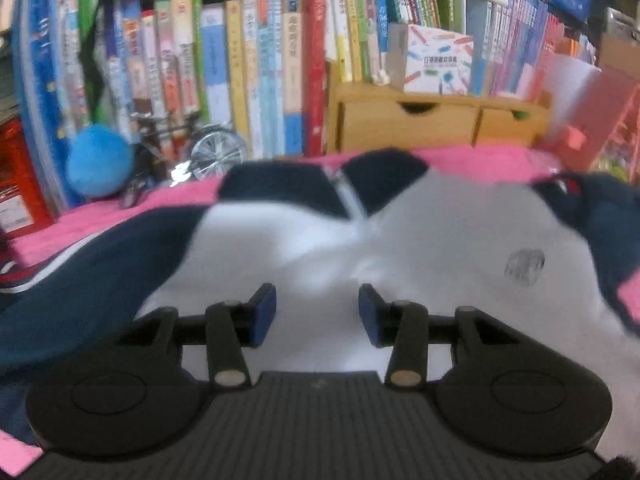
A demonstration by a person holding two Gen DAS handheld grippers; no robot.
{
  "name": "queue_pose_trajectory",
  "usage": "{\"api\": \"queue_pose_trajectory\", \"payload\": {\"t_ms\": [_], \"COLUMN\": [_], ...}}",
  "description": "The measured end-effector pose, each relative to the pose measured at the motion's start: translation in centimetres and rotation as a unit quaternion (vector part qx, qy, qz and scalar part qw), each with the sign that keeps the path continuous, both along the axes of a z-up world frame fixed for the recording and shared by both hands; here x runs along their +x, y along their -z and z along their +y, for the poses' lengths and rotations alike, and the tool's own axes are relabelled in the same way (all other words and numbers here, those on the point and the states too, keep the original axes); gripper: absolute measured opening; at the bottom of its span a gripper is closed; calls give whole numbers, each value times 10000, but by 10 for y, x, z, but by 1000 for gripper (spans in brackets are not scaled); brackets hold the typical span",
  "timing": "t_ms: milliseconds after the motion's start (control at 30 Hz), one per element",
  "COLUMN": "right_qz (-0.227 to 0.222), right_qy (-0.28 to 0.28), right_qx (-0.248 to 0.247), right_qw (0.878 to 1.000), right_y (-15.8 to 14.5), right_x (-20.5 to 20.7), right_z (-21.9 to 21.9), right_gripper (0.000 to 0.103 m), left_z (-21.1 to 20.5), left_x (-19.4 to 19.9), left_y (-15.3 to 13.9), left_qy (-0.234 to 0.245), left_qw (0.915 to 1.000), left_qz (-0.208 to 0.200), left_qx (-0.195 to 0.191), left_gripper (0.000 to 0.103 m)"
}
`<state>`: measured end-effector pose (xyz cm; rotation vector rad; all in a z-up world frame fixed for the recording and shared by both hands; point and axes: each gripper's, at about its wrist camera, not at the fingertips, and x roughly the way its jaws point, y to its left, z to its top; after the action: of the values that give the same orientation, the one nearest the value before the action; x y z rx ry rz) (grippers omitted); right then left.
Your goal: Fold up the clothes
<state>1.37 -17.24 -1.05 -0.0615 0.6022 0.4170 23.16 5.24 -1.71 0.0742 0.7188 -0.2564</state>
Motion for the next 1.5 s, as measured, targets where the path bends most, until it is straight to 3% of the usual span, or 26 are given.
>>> {"api": "queue_pose_trajectory", "payload": {"t_ms": [100, 167, 233, 333, 400, 467, 633, 800, 900, 967, 1000, 1033, 1067, 1100, 1133, 1233, 1300, 1367, 1400, 1433, 1467, 1500], "right_qz": [2, 184, 492, 728, 630, 334, 104, -168, -319, -471, -552, -599, -622, -626, -619, -572, -639, -705, -726, -731, -739, -754], "right_qy": [-159, -156, -80, 71, 170, 221, 397, 577, 644, 443, 308, 176, 13, -138, -285, -658, -808, -874, -882, -848, -803, -711], "right_qx": [-111, -247, -407, -451, -506, -811, -771, -1239, -1544, -1457, -1381, -1330, -1278, -1227, -1179, -1135, -1105, -1035, -1007, -1008, -1017, -1054], "right_qw": [9998, 9994, 9979, 9963, 9966, 9959, 9962, 9905, 9854, 9872, 9884, 9892, 9899, 9904, 9907, 9897, 9885, 9883, 9883, 9886, 9888, 9890], "right_y": [-21, -21, -8, 17, 32, 39, 45, 45, 35, 23, 17, 12, 7, 4, 3, 2, -1, -7, -9, -11, -13, -14], "right_x": [51, 107, 164, 228, 262, 283, 323, 329, 306, 282, 270, 258, 247, 237, 227, 199, 179, 158, 148, 141, 134, 129], "right_z": [-5, -1, 13, 29, 35, 40, 37, 54, 66, 69, 71, 74, 78, 83, 87, 96, 95, 87, 82, 75, 67, 59], "right_gripper": [67, 43, 30, 26, 24, 23, 24, 25, 42, 62, 63, 63, 66, 67, 68, 69, 69, 76, 77, 77, 77, 77], "left_z": [7, 9, 13, 20, 24, 26, 27, 26, 43, 66, 79, 99, 119, 140, 162, 232, 268, 294, 305, 309, 311, 300], "left_x": [14, 29, 41, 49, 50, 51, 52, 47, 14, -23, -41, -53, -66, -78, -80, -65, -47, -28, -22, -19, -18, -20], "left_y": [8, 18, 28, 32, 32, 32, 32, 30, 19, 4, -4, -12, -20, -26, -29, -29, -19, -1, 7, 15, 21, 15], "left_qy": [-134, -309, -454, -581, -574, -569, -560, -620, -680, -765, -888, -1397, -1901, -2434, -3096, -4505, -4928, -5194, -5255, -5223, -5162, -5016], "left_qw": [9998, 9992, 9985, 9979, 9981, 9981, 9982, 9975, 9961, 9917, 9877, 9772, 9627, 9439, 9209, 8658, 8514, 8454, 8425, 8406, 8390, 8475], "left_qz": [9, 33, -115, -230, -231, -232, -236, -328, -522, -989, -1242, -1587, -1925, -2230, -2366, -2178, -1793, -1092, -763, -530, -357, -478], "left_qx": [171, 242, 266, 162, 77, 56, 29, 82, -195, -305, -330, -212, -94, 27, 129, 46, -141, -592, -902, -1333, -1684, -1668], "left_gripper": [44, 44, 45, 46, 46, 46, 46, 45, 44, 47, 52, 67, 75, 85, 86, 87, 87, 86, 80, 48, 33, 0]}}
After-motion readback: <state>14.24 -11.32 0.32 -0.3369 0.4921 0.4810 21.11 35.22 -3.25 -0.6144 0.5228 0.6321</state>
